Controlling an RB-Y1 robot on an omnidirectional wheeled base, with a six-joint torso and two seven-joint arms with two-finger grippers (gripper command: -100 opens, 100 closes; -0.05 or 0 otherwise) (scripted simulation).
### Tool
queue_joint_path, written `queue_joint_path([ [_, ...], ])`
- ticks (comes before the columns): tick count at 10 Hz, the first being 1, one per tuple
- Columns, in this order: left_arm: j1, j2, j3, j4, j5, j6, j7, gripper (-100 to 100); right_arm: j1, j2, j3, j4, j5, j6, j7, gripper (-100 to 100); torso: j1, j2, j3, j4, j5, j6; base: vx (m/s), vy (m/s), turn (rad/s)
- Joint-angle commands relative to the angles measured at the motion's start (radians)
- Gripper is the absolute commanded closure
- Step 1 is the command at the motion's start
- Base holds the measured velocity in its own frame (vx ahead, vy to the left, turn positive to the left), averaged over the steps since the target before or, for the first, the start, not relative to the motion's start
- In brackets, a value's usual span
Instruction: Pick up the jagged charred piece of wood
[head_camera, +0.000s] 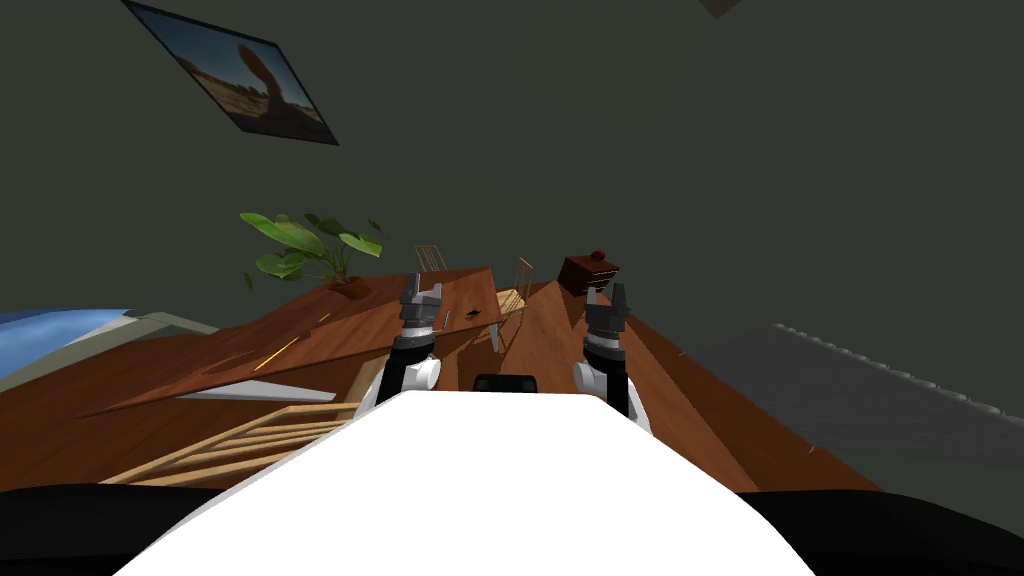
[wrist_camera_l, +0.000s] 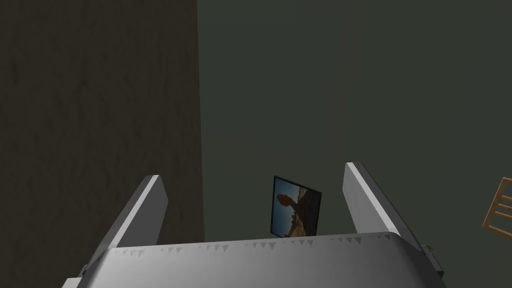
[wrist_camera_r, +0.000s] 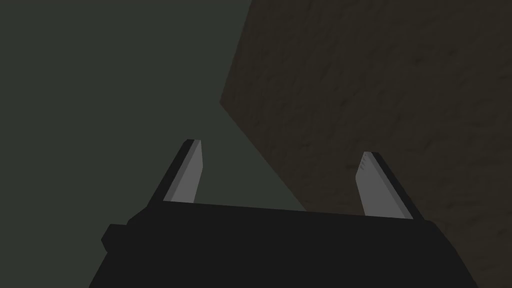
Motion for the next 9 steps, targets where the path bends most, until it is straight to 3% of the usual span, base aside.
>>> queue_joint_path([
  [1, -0.014, 0.035, 0.009, 0.020, 0.017, 0.040, -0.008, -100, 0.000, 0.000, 0.000, 0.000, 0.000, 0.000, 0.000, 0, 0.000, 0.000, 0.000, 0.000, 0.000, 0.000, 0.014, 0.041, -0.030],
  [6, -0.078, 0.099, 0.054, 0.113, 0.091, 0.200, -0.042, -100, 0.000, 0.000, 0.000, 0.000, 0.000, 0.000, 0.000, 0, 0.006, -0.001, -0.001, 0.000, 0.001, 0.000, 0.017, 0.081, -0.059],
  [9, -0.095, 0.108, 0.067, 0.138, 0.111, 0.271, -0.051, -100, 0.000, 0.000, 0.000, 0.000, 0.000, 0.000, 0.000, 0, 0.005, -0.001, -0.001, 0.000, 0.001, 0.000, 0.011, 0.068, -0.036],
])
